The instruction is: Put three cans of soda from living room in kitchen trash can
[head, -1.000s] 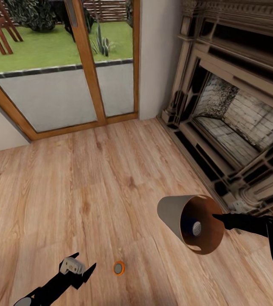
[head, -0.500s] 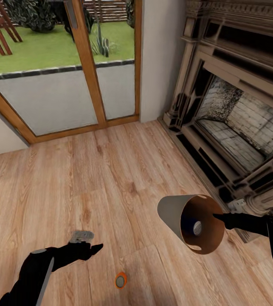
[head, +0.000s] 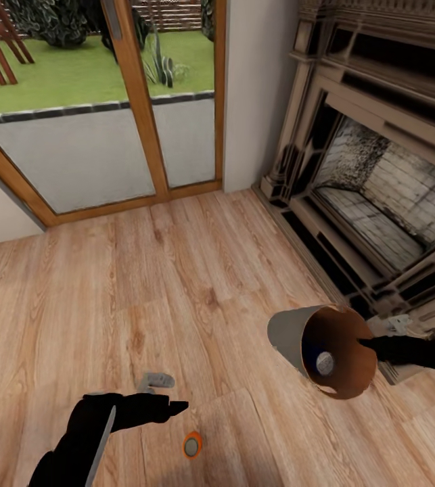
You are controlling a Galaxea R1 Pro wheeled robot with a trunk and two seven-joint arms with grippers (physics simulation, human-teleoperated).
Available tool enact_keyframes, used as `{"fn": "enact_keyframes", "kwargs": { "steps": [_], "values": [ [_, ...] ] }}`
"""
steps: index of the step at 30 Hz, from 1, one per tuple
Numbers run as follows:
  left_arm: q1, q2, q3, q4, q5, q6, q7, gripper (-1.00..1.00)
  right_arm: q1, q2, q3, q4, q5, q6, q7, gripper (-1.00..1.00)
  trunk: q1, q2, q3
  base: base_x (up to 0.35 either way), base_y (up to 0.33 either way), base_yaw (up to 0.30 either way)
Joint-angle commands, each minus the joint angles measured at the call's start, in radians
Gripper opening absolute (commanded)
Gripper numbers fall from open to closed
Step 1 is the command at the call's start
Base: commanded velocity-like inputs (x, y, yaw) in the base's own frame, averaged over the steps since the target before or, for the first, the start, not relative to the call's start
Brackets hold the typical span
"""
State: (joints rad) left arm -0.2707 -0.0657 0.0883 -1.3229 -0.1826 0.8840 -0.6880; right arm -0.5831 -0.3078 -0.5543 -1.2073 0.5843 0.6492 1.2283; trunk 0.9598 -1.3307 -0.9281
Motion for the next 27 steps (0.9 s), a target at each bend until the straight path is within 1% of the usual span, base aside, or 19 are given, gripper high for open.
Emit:
{"fn": "enact_keyframes", "kwargs": {
  "steps": [1,2,3,5,6,8,9,11,12,15,17,22,26,27],
  "values": [
    [-0.012,-0.009,-0.005,0.000,0.000,0.004,0.000,1.00,-0.010,-0.026,0.005,-0.009,-0.015,0.046,0.006,-1.00,0.004,-0.007,-0.005,0.000,0.000,0.000],
    [-0.027,-0.015,-0.011,0.001,-0.001,0.006,0.000,1.00,-0.023,-0.054,0.007,-0.015,-0.016,0.078,0.008,-1.00,0.008,-0.014,-0.009,0.000,0.000,0.000],
    [-0.035,-0.017,-0.016,0.002,-0.002,0.007,0.000,1.00,-0.032,-0.068,0.009,-0.017,-0.016,0.092,0.009,-1.00,0.012,-0.021,-0.014,0.000,0.000,0.000],
    [-0.052,-0.022,-0.042,0.015,-0.005,0.005,0.005,1.00,-0.067,-0.126,0.018,-0.023,-0.018,0.140,0.016,-1.00,0.019,-0.035,-0.023,0.000,0.000,0.000],
    [-0.057,-0.023,-0.055,0.027,-0.004,0.004,0.011,1.00,-0.080,-0.151,0.030,-0.024,-0.019,0.159,0.022,-1.00,0.023,-0.042,-0.028,0.000,0.000,0.000],
    [-0.061,-0.023,-0.064,0.039,-0.004,0.002,0.015,1.00,-0.088,-0.175,0.046,-0.025,-0.019,0.174,0.030,-1.00,0.031,-0.056,-0.037,0.000,0.000,0.000],
    [-0.063,-0.024,-0.070,0.047,-0.004,0.000,0.017,1.00,-0.093,-0.197,0.060,-0.025,-0.019,0.185,0.041,-1.00,0.035,-0.063,-0.042,0.000,0.000,0.000],
    [-0.064,-0.024,-0.075,0.051,-0.003,0.000,0.019,1.00,-0.097,-0.217,0.072,-0.025,-0.020,0.195,0.053,-1.00,0.042,-0.077,-0.051,0.000,0.000,0.000],
    [-0.066,-0.025,-0.079,0.056,-0.004,0.000,0.022,1.00,-0.109,-0.241,0.098,-0.027,-0.015,0.219,0.065,-1.00,0.046,-0.084,-0.056,0.000,0.000,0.000],
    [-0.066,-0.025,-0.081,0.058,-0.005,-0.001,0.026,1.00,-0.138,-0.261,0.119,-0.027,-0.012,0.239,0.070,-1.00,0.058,-0.105,-0.070,0.000,0.000,0.000],
    [-0.067,-0.025,-0.082,0.058,-0.005,-0.002,0.037,1.00,-0.158,-0.281,0.128,-0.027,-0.011,0.248,0.073,-1.00,0.065,-0.119,-0.079,0.000,0.000,0.000],
    [-0.067,-0.025,-0.082,0.059,-0.005,-0.002,0.059,1.00,-0.169,-0.296,0.134,-0.028,-0.005,0.253,0.075,-1.00,0.084,-0.154,-0.103,0.000,0.000,0.000],
    [-0.067,-0.025,-0.082,0.059,-0.006,-0.003,0.065,1.00,-0.172,-0.298,0.138,-0.031,0.001,0.254,0.075,-1.00,0.100,-0.182,-0.121,0.000,0.000,0.000],
    [-0.067,-0.024,-0.082,0.059,-0.007,-0.003,0.066,1.00,-0.172,-0.299,0.145,-0.035,0.002,0.255,0.075,-1.00,0.104,-0.189,-0.126,0.000,0.000,0.000]
  ]
}}
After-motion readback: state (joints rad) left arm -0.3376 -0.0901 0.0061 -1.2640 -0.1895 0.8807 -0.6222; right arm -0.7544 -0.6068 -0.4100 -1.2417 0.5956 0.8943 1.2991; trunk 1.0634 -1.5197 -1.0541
